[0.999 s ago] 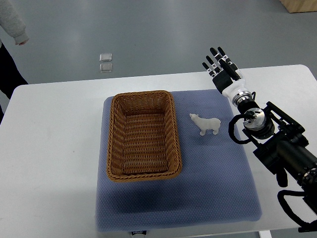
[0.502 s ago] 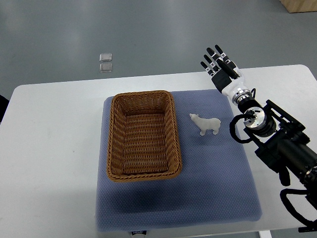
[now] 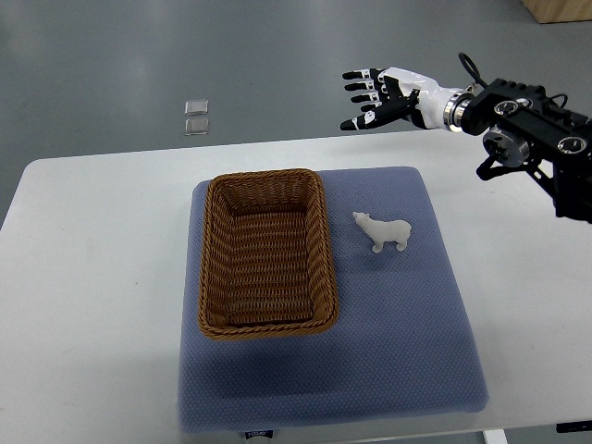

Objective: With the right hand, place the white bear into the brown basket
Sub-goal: 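Lower the right hand down onto the white bear figurine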

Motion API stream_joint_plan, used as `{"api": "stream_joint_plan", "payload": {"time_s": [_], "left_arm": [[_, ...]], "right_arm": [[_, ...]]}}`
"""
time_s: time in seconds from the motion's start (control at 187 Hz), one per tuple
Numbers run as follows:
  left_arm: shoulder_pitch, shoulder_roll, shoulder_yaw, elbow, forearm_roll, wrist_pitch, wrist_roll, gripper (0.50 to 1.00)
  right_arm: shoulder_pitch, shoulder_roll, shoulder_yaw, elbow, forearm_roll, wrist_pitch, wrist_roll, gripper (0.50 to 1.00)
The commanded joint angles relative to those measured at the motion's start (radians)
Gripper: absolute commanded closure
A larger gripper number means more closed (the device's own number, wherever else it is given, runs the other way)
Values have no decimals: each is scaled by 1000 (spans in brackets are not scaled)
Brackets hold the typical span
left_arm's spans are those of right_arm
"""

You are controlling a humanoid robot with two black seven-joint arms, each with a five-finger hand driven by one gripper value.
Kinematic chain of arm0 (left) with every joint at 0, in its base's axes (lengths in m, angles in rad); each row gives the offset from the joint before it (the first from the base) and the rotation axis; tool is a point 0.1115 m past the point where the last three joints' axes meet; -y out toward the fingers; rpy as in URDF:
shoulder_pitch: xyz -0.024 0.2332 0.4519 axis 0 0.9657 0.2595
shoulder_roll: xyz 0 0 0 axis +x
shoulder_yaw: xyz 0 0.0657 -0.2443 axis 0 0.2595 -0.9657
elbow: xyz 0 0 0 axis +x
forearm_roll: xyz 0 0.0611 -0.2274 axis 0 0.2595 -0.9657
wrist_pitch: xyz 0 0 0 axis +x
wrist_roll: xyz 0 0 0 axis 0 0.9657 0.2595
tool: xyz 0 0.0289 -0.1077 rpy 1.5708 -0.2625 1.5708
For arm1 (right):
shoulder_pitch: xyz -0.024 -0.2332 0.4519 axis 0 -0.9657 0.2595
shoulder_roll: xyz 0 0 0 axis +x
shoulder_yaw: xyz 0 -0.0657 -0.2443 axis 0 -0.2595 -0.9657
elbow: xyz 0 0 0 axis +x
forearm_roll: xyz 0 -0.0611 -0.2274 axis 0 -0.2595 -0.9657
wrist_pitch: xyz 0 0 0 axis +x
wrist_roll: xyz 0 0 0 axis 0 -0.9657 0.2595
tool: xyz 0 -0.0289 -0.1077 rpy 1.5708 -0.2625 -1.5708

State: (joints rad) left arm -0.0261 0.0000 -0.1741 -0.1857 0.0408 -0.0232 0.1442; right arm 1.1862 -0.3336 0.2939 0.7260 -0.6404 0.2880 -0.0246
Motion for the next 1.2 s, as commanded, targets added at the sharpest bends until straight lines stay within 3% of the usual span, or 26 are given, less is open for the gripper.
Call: {"api": "stream_joint_plan", "payload": {"time_s": [0.0, 0.214, 0.337, 0.459, 0.914, 1.197], "left_arm": [[-3, 0, 1, 3, -1, 0, 0, 500], [-3, 0, -2, 0, 1, -1, 0, 500], [-3, 0, -2, 0, 1, -1, 0, 500], [-3, 0, -2, 0, 1, -1, 0, 500], [-3, 0, -2, 2, -1, -1, 0, 500], [-1, 0, -2, 2, -1, -1, 0, 500]], "right_arm": [[145, -53, -212, 65, -24, 42, -46, 568], [332, -88, -455, 204, -19, 198, -147, 568], [369, -119, -475, 273, -18, 223, -181, 568], [371, -124, -484, 290, 4, 221, -212, 568], [244, -85, -499, 290, -10, 117, -210, 572], [156, -85, -499, 286, -54, 92, -209, 576]]}}
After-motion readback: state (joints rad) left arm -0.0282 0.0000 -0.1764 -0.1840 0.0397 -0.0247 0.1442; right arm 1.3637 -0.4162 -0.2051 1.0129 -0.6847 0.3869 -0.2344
